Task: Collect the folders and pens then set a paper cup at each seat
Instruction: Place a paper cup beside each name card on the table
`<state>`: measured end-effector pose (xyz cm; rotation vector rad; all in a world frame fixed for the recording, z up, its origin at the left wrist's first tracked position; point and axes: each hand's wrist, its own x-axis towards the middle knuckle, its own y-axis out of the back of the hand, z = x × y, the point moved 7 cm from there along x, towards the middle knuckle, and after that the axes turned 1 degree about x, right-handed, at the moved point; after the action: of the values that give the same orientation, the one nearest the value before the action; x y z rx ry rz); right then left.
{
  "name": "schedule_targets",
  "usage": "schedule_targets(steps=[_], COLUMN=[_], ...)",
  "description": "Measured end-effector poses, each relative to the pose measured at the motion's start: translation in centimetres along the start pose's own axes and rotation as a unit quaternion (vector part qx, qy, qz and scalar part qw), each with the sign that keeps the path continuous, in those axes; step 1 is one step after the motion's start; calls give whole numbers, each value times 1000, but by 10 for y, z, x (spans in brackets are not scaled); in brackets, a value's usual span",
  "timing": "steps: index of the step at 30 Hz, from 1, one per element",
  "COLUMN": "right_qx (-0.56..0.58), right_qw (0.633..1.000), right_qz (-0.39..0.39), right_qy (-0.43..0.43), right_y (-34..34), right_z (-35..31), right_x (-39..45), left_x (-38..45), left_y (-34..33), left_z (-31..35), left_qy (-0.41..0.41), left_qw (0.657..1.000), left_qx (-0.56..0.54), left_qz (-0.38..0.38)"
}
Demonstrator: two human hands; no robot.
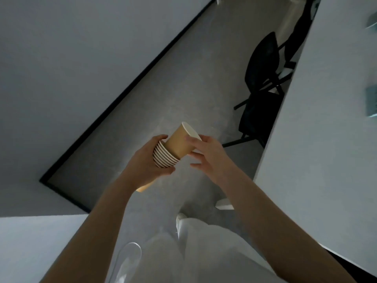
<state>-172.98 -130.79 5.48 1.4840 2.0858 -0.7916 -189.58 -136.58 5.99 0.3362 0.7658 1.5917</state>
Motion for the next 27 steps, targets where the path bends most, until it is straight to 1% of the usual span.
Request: schedule_targets(steps=[3, 8, 12, 15, 17, 21, 25, 27], right_qx=[27, 74, 120, 133, 140, 179, 185, 184], right_qw=[999, 994, 982, 972, 966, 937, 911, 902], right_qz=[36, 83, 144, 188, 210, 285, 354, 374], right_qy=[12, 16, 38, 51, 60, 92, 106, 116], right_y=[9, 17, 28, 39, 47, 81, 131, 155], right_z=[-34, -72, -110, -139, -153, -179, -195, -202], right_x=[37, 85, 126, 148, 157, 172, 177, 179], left_x=[59, 137, 215, 266, 291, 342, 377, 391], left_y=[6, 10, 12, 12, 11, -6, -32, -44], left_z=[9, 18, 36, 58, 69, 97, 128, 144], left_qy=[-22, -38, -78, -114, -122, -151, -168, -177], left_qw=[999, 996, 988, 978, 973, 957, 944, 940], left_qx=[2, 21, 31, 35, 39, 60, 74, 67], left_qz=[-31, -78, -132, -170, -193, -240, -274, -283])
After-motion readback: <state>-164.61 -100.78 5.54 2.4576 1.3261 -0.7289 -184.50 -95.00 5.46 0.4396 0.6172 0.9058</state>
